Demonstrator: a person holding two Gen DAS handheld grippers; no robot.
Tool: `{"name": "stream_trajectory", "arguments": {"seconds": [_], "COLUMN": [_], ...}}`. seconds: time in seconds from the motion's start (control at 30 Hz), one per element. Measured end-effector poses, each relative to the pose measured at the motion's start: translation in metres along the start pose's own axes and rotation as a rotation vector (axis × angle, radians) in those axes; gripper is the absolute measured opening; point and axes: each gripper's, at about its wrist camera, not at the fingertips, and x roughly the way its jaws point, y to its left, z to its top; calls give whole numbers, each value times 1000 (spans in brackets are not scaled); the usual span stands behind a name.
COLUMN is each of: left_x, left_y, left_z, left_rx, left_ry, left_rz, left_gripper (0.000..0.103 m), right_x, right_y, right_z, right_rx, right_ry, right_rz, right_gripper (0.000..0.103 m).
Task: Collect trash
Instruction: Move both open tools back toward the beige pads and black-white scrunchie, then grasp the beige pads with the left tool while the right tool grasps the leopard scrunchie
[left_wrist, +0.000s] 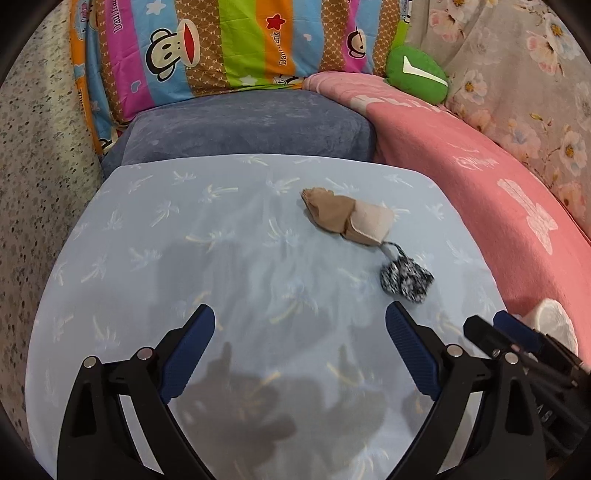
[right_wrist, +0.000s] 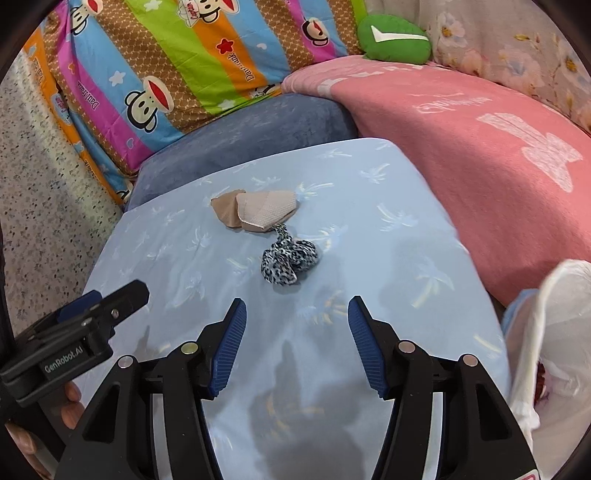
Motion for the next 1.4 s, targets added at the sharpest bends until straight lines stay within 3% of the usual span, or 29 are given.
{"name": "stream_trajectory", "arguments": {"seconds": [0.5,0.6,0.67,0.93,0.97,1.17,1.23,1.33,1.4], "left_x": [69,79,87,118,121,128,125,117,111], "left_y": [-10,-15,-18,-31,-32,-34,-36,-44,-47], "left_z": [41,48,53,64,64,60,59,59,58], "left_rx": [-2,10,9,11,11,15,20,47,60], "left_ry": [45,44,45,64,67,90,91,74,65], "left_rz": [-31,-36,-47,-67,-74,-137,-166,-145,-145], "left_gripper": [90,90,90,88,86,48,27,13,11], "right_x": [83,92,97,102,103,106,106,102,96], "right_y": [11,5,1,-12,-12,-12,-13,-13,-14], "right_z": [26,27,29,42,42,43,42,42,40], "right_rx": [-21,-23,-18,10,11,15,18,29,33], "right_ry": [55,70,81,69,69,68,68,67,62], "right_rz": [-4,-12,-20,-17,-16,-10,-6,1,2], "right_gripper": [54,35,16,14,14,14,14,14,14]}}
